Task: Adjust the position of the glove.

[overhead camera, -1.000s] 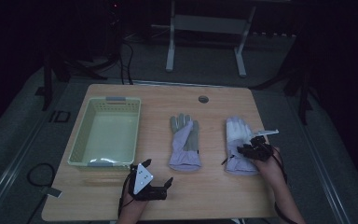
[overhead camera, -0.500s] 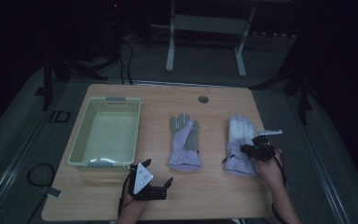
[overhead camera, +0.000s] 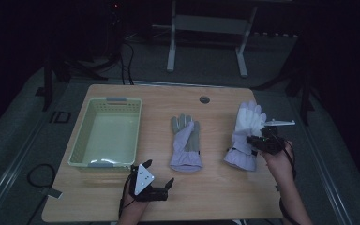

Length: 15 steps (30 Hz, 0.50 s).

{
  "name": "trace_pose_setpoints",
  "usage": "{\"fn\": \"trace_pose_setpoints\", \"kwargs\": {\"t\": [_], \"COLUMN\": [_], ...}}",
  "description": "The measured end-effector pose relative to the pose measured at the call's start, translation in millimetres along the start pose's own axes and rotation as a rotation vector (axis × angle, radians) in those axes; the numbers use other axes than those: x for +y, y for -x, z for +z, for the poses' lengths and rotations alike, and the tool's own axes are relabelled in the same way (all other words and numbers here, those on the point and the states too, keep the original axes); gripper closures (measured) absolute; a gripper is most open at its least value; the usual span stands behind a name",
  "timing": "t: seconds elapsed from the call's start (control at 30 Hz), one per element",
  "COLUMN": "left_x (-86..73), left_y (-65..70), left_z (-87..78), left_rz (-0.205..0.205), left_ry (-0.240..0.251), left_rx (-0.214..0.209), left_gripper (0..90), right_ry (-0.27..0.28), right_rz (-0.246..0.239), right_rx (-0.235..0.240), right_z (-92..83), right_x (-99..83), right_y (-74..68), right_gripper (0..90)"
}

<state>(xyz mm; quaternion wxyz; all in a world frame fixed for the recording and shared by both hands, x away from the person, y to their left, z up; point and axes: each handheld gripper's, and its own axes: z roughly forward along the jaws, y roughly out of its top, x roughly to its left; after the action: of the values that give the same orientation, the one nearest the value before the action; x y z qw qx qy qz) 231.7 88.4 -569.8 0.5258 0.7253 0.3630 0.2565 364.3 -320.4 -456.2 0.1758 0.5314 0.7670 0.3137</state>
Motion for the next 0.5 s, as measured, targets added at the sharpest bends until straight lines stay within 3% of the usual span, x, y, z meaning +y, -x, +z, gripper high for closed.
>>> {"fn": "trace_pose_setpoints", "kwargs": {"t": [0.27, 0.5], "left_x": [0.0, 0.0], "left_y": [0.1, 0.0], "left_z": [0.0, -0.1], "left_rz": [0.000, 0.001], "left_ry": [0.000, 0.000], "left_rx": [0.000, -0.001], "left_gripper": [0.2, 0.2], "right_ry": [0.047, 0.067], "right_rz": [-0.028, -0.081], "right_rx": [0.064, 0.105], "right_z": [-22.1, -30.0], "right_x": [26.0, 46.0], "right_y": [-20.4, -49.2], "right_gripper": [80.8, 80.8]}}
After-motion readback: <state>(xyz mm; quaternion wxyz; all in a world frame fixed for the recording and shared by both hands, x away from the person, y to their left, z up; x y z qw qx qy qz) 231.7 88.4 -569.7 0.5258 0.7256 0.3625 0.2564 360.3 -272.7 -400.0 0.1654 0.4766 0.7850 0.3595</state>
